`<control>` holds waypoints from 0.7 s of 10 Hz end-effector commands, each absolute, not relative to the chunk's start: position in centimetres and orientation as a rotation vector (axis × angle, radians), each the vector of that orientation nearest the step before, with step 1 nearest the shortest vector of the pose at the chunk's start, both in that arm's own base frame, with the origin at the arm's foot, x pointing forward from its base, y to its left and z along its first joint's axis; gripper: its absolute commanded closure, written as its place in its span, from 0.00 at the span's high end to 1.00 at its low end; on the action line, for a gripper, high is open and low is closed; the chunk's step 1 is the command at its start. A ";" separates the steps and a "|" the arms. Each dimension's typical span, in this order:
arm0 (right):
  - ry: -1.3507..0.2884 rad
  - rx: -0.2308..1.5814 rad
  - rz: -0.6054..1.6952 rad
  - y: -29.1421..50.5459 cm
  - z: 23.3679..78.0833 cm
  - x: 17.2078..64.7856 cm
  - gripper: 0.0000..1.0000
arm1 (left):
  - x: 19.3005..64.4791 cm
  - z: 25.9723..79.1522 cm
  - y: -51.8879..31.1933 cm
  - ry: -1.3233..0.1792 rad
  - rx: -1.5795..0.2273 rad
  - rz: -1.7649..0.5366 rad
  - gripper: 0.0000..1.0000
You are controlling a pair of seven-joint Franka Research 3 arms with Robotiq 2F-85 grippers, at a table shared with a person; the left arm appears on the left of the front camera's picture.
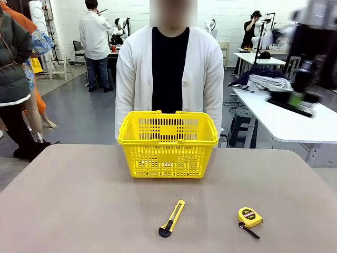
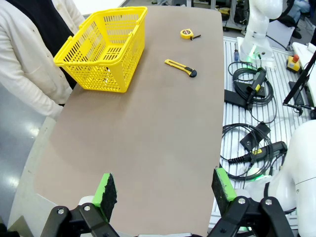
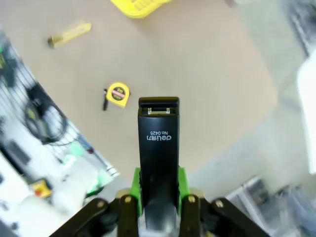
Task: Place the items the person wants into the basket.
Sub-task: Pick up the item the person points to and place it in the Market Basket.
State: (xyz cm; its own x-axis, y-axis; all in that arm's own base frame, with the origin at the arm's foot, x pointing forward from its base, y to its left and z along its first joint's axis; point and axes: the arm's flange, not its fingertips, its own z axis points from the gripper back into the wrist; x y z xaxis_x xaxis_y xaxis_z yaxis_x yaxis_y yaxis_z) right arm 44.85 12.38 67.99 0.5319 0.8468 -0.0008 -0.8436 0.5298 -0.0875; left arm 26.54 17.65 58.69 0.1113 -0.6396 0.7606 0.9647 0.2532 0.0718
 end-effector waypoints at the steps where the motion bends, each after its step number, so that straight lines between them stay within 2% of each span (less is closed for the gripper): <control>1: -0.028 -0.107 1.255 17.1 69.1 50.8 0.31 | 26.5 58.8 17.8 -0.811 -0.521 -1.271 1.00; 3: -0.006 -0.125 1.372 23.7 67.3 54.9 0.31 | 26.5 58.8 17.8 -0.811 -0.521 -1.271 1.00; 7: 0.000 -0.099 1.443 31.6 64.2 58.6 0.31 | 26.5 58.8 17.8 -0.811 -0.521 -1.271 1.00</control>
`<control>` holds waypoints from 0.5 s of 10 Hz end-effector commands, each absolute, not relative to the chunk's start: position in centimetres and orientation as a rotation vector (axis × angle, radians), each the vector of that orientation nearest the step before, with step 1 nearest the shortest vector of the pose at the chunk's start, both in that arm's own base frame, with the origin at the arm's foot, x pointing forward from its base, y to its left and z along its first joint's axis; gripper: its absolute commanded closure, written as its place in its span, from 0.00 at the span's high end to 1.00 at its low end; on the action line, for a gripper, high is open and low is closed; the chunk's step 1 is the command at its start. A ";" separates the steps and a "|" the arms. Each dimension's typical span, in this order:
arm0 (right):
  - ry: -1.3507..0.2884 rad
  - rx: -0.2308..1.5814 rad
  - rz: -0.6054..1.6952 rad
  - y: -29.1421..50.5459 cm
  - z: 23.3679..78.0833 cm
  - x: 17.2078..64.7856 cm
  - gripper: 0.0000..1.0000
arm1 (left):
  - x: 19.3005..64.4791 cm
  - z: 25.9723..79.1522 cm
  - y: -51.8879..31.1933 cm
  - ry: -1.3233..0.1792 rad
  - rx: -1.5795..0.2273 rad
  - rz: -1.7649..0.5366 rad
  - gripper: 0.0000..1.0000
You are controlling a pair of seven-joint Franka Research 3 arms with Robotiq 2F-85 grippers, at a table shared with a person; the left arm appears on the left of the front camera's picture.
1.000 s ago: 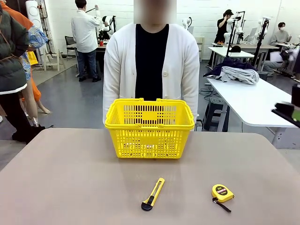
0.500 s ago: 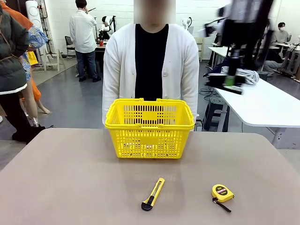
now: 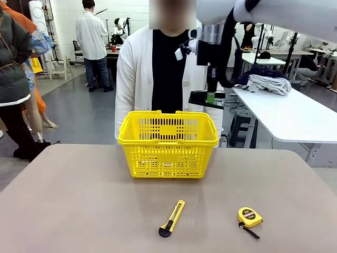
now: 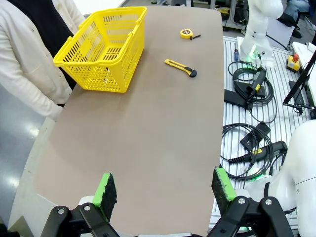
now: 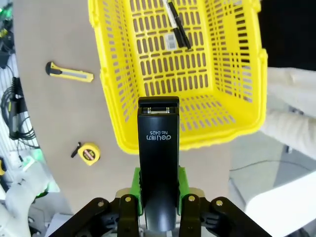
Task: Place the items the person wants into the basket.
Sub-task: Pick up the item the person points to and place it in the Market Basket.
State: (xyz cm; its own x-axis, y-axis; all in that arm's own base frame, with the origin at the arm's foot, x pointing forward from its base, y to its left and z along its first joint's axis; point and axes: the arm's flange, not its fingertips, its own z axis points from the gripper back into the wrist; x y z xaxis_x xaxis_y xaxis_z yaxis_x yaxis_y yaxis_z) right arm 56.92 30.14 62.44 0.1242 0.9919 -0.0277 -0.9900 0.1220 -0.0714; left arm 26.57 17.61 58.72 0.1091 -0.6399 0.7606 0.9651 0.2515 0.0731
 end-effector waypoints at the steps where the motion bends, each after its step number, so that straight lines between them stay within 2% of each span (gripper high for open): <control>1: 0.007 -0.098 1.448 33.3 63.2 59.0 0.31 | 26.5 58.8 17.8 -0.811 -0.521 -1.271 1.00; 5: 0.008 -0.081 1.485 35.9 61.2 59.2 0.31 | 26.5 58.8 17.8 -0.811 -0.521 -1.271 1.00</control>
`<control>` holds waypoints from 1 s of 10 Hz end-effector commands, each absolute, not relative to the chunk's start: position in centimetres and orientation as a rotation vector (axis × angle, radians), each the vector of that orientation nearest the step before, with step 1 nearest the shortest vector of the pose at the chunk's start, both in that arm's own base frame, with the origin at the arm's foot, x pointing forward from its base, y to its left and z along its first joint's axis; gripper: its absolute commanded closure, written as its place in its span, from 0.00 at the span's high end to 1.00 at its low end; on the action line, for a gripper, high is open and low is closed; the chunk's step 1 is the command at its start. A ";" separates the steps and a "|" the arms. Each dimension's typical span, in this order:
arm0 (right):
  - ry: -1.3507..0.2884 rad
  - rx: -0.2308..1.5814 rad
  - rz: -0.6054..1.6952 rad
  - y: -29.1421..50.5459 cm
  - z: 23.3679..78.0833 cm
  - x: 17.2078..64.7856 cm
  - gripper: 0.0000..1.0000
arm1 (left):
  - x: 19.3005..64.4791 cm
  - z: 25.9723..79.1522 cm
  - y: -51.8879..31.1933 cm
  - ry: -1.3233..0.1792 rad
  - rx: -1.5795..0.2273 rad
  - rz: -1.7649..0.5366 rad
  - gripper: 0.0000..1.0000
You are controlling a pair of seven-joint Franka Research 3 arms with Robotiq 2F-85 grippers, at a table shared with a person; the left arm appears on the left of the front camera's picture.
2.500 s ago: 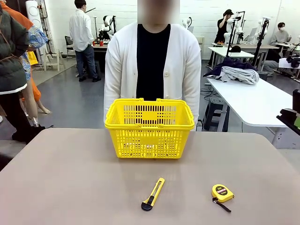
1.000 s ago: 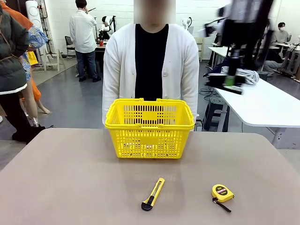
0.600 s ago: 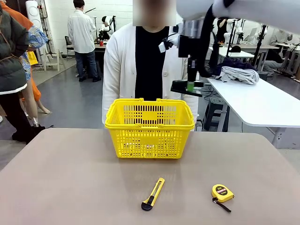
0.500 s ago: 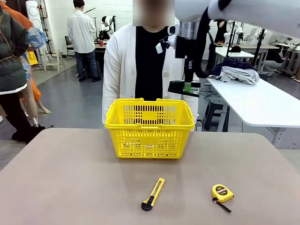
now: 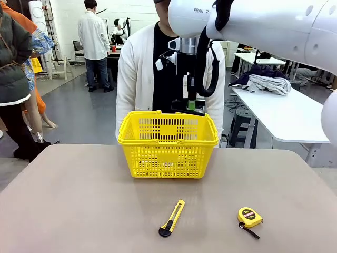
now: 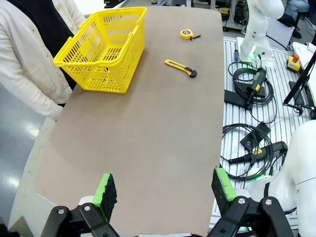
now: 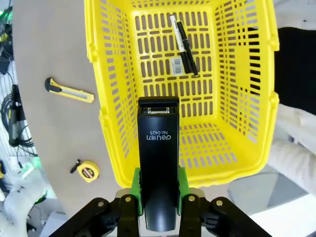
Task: Place the items the person wants into the basket.
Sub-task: Pick up the item the person points to and place it in the Market Basket.
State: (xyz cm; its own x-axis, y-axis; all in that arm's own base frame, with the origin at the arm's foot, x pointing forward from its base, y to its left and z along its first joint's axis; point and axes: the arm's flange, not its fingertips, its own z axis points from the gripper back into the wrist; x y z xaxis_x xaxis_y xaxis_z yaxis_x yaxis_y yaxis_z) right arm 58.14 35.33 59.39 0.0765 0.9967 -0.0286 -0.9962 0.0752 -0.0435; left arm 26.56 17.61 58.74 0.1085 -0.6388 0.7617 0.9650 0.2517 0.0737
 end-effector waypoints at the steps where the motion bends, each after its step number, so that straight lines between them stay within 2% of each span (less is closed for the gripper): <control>1: -0.012 -0.060 1.488 34.8 59.7 58.1 0.31 | 26.5 58.8 17.8 -0.811 -0.521 -1.271 1.00; 7: -0.009 -0.056 1.491 35.1 59.4 58.3 0.31 | 26.5 58.8 17.8 -0.811 -0.521 -1.271 1.00; 10: -0.163 -0.018 1.623 35.5 55.8 59.0 0.31 | 26.5 58.8 17.8 -0.811 -0.521 -1.271 1.00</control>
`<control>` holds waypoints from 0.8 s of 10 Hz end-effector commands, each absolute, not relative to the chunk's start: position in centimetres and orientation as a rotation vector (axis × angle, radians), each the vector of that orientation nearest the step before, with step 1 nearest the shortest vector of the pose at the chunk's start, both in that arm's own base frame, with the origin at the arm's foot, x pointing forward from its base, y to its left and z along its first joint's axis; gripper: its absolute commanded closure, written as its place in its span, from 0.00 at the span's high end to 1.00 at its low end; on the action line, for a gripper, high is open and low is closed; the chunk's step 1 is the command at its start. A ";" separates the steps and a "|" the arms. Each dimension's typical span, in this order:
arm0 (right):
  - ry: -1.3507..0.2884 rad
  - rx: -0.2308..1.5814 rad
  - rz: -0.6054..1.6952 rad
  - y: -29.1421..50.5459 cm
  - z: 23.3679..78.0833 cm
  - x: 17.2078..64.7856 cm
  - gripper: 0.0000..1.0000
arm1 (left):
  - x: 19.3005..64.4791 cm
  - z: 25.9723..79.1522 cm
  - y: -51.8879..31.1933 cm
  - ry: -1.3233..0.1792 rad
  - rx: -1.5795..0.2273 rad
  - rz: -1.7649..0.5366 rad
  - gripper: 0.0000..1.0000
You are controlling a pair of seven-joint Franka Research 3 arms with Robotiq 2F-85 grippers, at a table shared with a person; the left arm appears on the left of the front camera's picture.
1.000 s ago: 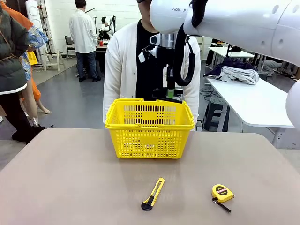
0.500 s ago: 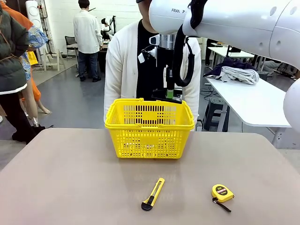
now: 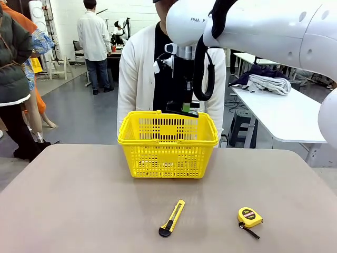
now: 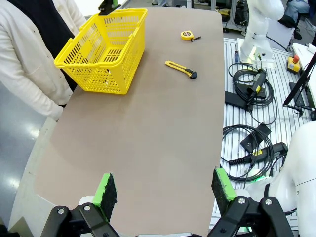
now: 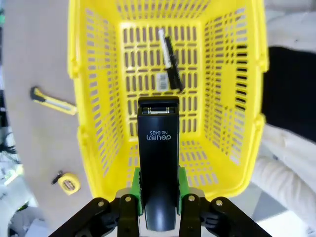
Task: Place the items the person wants into the basket.
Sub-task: Pick up the item the person points to and place it in the Market Basket.
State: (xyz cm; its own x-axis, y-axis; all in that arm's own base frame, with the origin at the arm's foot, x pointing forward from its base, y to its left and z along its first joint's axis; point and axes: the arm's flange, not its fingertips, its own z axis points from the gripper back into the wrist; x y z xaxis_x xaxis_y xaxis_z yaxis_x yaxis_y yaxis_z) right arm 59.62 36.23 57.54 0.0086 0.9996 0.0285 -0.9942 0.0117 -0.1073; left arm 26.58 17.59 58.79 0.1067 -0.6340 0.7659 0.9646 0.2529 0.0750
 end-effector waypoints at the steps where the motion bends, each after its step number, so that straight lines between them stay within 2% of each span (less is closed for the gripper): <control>1: -0.177 0.006 1.655 36.4 54.9 59.7 0.31 | 26.5 58.8 17.8 -0.811 -0.521 -1.271 1.00; 8: 0.024 0.061 1.736 43.7 49.2 65.6 0.31 | 26.5 58.8 17.8 -0.811 -0.521 -1.271 1.00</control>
State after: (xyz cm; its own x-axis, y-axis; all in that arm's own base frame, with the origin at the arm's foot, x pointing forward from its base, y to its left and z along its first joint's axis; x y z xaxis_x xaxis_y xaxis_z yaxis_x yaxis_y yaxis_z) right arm 61.78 41.59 47.01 -0.1391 0.9894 0.0409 -0.9895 -0.1405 0.0328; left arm 26.59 17.59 58.77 0.1074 -0.6334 0.7663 0.9647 0.2528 0.0738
